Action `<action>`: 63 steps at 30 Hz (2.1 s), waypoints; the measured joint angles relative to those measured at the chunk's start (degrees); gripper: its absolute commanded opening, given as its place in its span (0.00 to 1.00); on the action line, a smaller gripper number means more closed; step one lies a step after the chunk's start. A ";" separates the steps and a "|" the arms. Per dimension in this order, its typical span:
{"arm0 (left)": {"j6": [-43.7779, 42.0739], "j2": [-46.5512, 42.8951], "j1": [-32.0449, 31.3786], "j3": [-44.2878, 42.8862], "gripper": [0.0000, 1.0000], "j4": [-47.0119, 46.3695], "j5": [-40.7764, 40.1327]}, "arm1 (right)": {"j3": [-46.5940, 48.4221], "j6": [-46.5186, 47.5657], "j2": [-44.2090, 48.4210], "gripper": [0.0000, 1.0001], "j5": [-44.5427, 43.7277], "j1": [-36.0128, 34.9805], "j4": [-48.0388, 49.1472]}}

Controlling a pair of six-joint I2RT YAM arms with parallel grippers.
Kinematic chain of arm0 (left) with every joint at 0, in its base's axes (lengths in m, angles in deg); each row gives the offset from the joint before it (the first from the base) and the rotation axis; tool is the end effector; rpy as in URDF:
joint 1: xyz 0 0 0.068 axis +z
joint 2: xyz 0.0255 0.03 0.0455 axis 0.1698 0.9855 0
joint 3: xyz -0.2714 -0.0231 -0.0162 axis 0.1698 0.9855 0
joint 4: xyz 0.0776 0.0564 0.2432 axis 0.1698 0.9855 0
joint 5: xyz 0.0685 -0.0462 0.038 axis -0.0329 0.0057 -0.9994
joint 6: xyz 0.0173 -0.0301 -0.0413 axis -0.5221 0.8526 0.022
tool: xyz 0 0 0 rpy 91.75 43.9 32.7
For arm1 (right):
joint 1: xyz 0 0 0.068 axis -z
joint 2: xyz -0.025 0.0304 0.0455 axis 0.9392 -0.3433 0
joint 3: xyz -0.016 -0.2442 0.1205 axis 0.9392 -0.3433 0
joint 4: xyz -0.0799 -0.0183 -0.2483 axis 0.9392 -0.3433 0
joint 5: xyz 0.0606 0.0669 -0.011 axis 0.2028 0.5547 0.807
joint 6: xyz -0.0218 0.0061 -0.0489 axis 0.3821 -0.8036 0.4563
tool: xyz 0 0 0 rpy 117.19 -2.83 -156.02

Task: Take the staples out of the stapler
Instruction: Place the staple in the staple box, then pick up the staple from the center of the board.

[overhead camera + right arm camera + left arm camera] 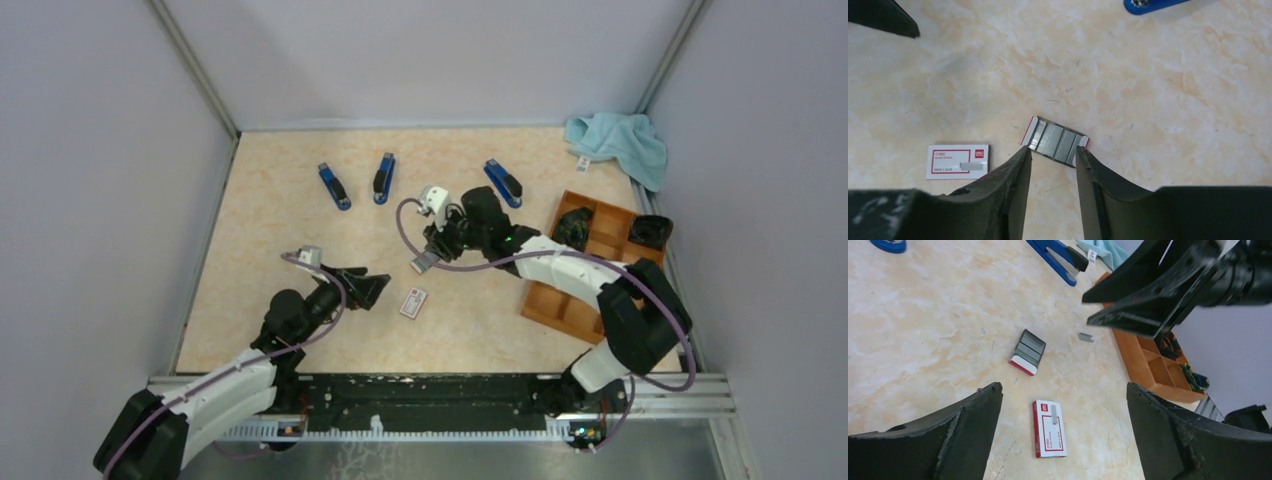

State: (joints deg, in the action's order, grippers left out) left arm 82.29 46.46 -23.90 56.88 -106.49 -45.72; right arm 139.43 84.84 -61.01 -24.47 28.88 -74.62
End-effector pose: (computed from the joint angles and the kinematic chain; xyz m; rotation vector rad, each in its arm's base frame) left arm 0.1300 -0.0889 0.1745 0.0283 1.6344 -0.9744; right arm 0.2485 0.2283 0.2257 -1.1747 1.8138 0.5270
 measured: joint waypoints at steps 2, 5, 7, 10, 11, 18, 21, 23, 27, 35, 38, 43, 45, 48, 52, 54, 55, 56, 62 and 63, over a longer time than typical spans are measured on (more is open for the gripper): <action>-0.13 0.72 0.00 0.00 0.99 -0.31 1.99 | 0.42 -0.07 2.60 0.44 6.45 3.85 -1.40; 1.49 2.64 0.00 0.00 0.99 -2.45 3.93 | 1.46 -1.11 5.84 0.46 16.31 10.25 -3.82; 3.06 4.33 0.00 0.00 0.95 -4.09 4.85 | 2.54 -1.84 6.93 0.47 22.03 13.81 -5.60; 6.05 8.13 0.00 -0.22 0.89 -6.40 7.10 | 5.64 -1.73 7.54 0.50 30.88 19.37 -11.56; 7.23 9.60 0.00 -0.50 0.87 -6.84 8.07 | 6.56 -0.92 7.58 0.51 32.96 20.76 -13.86; 11.72 19.69 -0.15 -4.17 0.84 -10.29 12.79 | 2.34 9.38 12.63 0.81 33.11 23.15 -23.19; 8.61 22.75 -0.35 -9.27 0.83 -7.26 13.03 | -2.01 12.81 15.08 0.85 28.20 23.15 -23.39; 5.44 23.69 -0.37 -13.14 0.83 -3.87 12.50 | -2.23 14.95 14.32 0.79 24.57 23.17 -23.89; -2.36 23.76 -0.35 -19.08 0.83 2.21 8.76 | 2.10 20.13 6.97 0.76 18.64 23.17 -27.67; -10.36 19.69 -0.35 -18.29 0.85 8.96 -1.68 | 7.02 30.56 -3.15 0.63 11.13 23.21 -31.65; -11.28 17.73 -0.35 -17.62 0.85 10.69 -4.87 | 7.82 31.43 -5.07 0.61 10.51 23.21 -31.98; -11.50 14.86 -0.35 -14.40 0.86 10.71 -7.82 | 7.78 31.36 -5.73 0.52 9.92 23.21 -32.33; -11.50 14.49 -0.35 -13.62 0.86 10.73 -8.52 | 7.78 31.32 -5.75 0.50 9.94 23.21 -32.35; -11.47 13.92 -0.35 -12.92 0.86 10.69 -9.25 | 7.76 31.17 -6.25 0.49 9.97 23.21 -32.22; -11.43 12.79 -0.35 -11.74 0.86 10.29 -10.05 | 7.78 30.75 -9.51 0.50 9.90 23.21 -32.30; -11.41 12.46 -0.35 -11.34 0.86 10.27 -10.32 | 7.76 30.60 -10.71 0.50 9.77 23.21 -32.39; -11.41 12.39 -0.35 -11.23 0.86 10.25 -10.43 | 7.76 30.42 -11.19 0.50 9.66 23.21 -32.39; -11.41 12.39 -0.35 -11.17 0.86 10.25 -10.51 | 7.76 30.32 -11.56 0.50 9.53 23.21 -32.44; -11.39 12.55 -0.35 -11.17 0.85 10.12 -10.60 | 7.76 29.68 -11.98 0.42 8.57 23.21 -32.20; -11.37 12.63 -0.35 -11.17 0.85 10.03 -10.60 | 7.76 29.70 -12.00 0.39 8.41 23.21 -32.11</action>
State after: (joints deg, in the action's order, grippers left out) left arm 70.92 59.09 -24.25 45.71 -96.45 -56.32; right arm 147.19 114.55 -73.01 -16.05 52.10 -106.73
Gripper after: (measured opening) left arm 0.855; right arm 0.444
